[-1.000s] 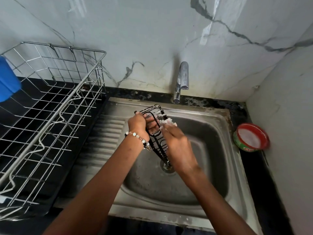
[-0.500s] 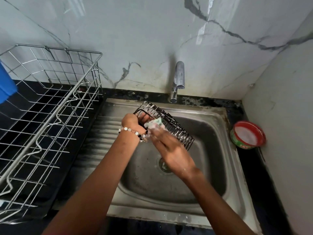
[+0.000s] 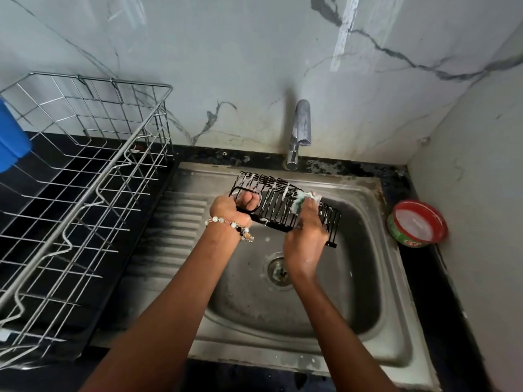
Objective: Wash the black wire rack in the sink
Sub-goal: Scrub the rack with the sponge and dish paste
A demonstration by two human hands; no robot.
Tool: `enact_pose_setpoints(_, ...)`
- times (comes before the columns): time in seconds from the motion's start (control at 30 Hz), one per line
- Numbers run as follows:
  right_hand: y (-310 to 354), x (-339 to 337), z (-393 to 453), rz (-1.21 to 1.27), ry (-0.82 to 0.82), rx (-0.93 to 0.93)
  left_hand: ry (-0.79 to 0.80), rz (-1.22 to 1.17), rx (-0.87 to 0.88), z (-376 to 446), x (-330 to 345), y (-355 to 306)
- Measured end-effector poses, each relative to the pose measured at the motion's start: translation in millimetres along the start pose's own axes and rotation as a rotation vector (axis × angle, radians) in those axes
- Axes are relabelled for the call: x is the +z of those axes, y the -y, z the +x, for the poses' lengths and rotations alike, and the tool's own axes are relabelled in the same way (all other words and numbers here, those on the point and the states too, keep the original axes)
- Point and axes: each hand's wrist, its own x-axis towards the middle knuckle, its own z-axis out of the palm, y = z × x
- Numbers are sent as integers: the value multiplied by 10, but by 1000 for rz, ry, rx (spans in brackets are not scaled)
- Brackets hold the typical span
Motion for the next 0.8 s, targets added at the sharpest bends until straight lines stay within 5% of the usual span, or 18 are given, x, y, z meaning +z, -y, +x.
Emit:
enact_pose_setpoints(0.3, -54, -78, 0, -112, 131, -520, 2, -18, 12, -66, 36, -75)
enact_pose_setpoints(0.57, -518, -210, 360, -80, 85, -216, -6, 19, -43, 4, -30, -236)
enact_pose_setpoints(0.8, -519, -385, 707, 66, 486, -372, 2, 157, 4, -14, 71, -438)
